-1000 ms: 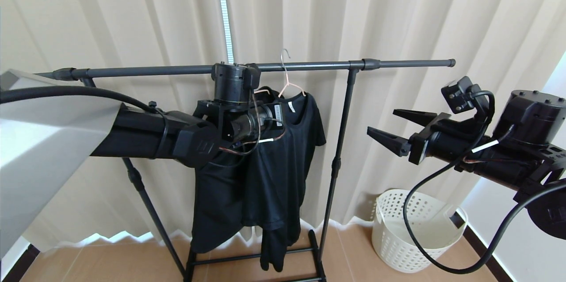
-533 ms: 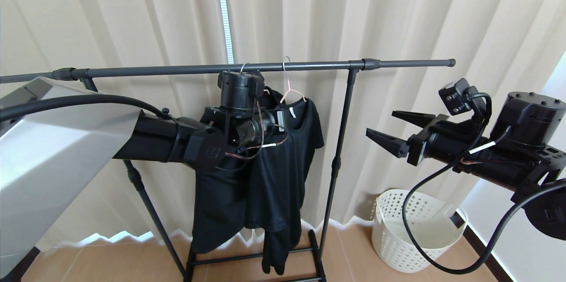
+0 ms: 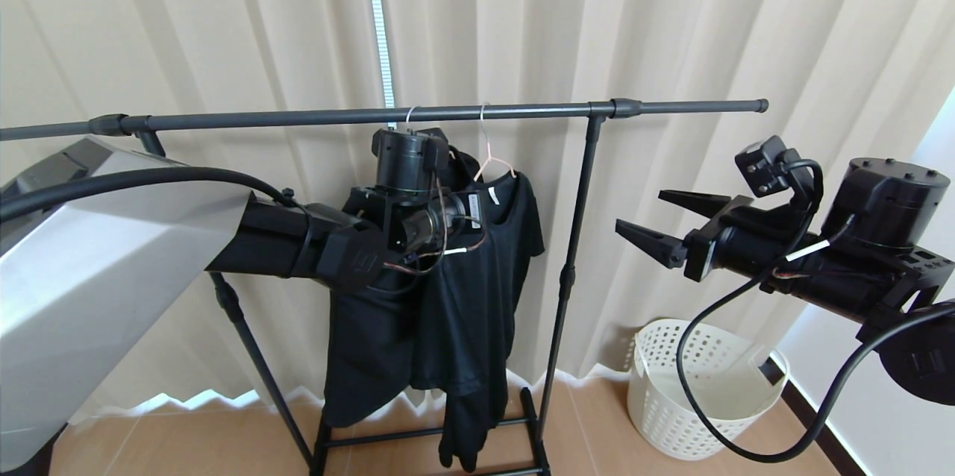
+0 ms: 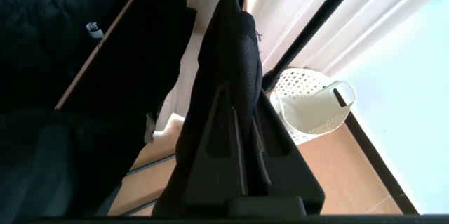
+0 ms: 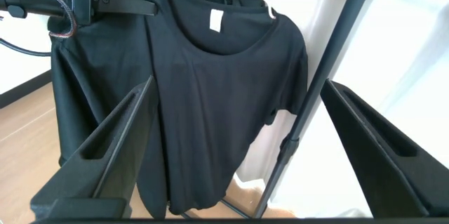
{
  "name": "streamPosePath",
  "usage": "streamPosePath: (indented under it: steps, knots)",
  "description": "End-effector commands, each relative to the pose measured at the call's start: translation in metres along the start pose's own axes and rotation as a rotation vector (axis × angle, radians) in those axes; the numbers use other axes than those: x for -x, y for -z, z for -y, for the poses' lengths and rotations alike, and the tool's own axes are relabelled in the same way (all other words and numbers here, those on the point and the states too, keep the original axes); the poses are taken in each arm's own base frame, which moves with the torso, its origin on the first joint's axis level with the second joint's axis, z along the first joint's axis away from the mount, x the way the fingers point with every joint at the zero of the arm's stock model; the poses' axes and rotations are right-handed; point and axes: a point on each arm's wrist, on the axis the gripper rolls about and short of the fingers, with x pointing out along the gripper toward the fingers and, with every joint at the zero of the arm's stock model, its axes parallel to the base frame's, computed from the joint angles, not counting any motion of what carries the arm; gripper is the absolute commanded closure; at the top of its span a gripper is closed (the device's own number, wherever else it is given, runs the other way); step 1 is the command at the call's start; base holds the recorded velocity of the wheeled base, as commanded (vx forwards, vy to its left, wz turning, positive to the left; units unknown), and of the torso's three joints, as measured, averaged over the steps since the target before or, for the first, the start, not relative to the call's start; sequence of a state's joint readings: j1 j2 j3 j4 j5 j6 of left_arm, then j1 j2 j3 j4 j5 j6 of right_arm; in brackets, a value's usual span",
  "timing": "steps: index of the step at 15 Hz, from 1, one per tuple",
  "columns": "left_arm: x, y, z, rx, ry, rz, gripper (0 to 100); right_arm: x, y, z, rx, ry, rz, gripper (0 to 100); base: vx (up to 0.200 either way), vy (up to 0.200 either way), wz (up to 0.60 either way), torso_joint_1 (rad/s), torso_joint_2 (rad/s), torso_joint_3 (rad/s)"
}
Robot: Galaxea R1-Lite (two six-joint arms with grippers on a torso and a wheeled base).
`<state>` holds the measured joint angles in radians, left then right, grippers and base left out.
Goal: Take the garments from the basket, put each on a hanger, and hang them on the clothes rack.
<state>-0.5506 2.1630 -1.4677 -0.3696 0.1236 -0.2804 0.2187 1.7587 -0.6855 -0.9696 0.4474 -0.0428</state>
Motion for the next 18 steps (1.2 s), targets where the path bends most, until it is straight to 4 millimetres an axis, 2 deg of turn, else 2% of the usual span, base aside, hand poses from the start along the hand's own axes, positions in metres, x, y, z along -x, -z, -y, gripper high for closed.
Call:
streamPosePath:
  steps: [1,5,7,10,11,12,13,14,16,17,18]
  knots:
    - [0.0,-0.001,0.0,0.0,0.0,0.001,0,-0.001,0.0,0.0,0.0,-0.001,-0.001,0,0.0,0.0,0.0,0.0,0.0,0.0]
    - [0.004,-0.002,0.0,0.0,-0.002,0.0,0,0.0,0.0,0.0,0.001,-0.001,0.002,0,0.0,0.0,0.0,0.0,0.0,0.0]
    - [0.029,-0.016,0.001,0.001,0.003,0.028,0,0.003,-0.002,-0.001,0.004,-0.001,0.008,0,0.0,0.0,0.0,0.0,0.0,0.0]
    - [0.087,-0.033,-0.002,-0.001,-0.016,0.075,0,0.012,-0.01,-0.007,0.015,-0.004,0.031,0,0.0,0.0,0.0,0.0,0.0,0.0]
    - [0.122,-0.035,-0.006,-0.011,-0.016,0.088,0,0.015,-0.013,-0.009,0.021,-0.008,0.042,0,0.0,0.0,0.0,0.0,0.0,0.0]
    - [0.148,-0.035,-0.01,-0.018,-0.013,0.1,0,0.02,-0.017,-0.015,0.026,-0.02,0.055,0,0.0,0.0,0.0,0.0,0.0,0.0]
    - [0.177,-0.032,-0.014,-0.025,-0.009,0.111,0,0.027,-0.021,-0.025,0.035,-0.043,0.07,0,0.0,0.0,0.0,0.0,0.0,0.0]
    - [0.19,-0.029,-0.016,-0.03,-0.006,0.118,0,0.031,-0.023,-0.031,0.041,-0.056,0.079,0,0.0,0.0,0.0,0.0,0.0,0.0]
    - [0.242,-0.015,-0.026,-0.036,0.007,0.148,0,0.053,-0.034,-0.058,0.065,-0.126,0.127,0,0.0,0.0,0.0,0.0,0.0,0.0]
    - [0.253,-0.011,-0.03,-0.035,0.004,0.155,0,0.056,-0.035,-0.063,0.069,-0.14,0.133,0,0.0,0.0,0.0,0.0,0.0,0.0]
    - [0.275,0.002,-0.04,-0.05,-0.012,0.164,0,0.059,-0.034,-0.065,0.085,-0.142,0.136,0,0.0,0.0,0.0,0.0,0.0,0.0]
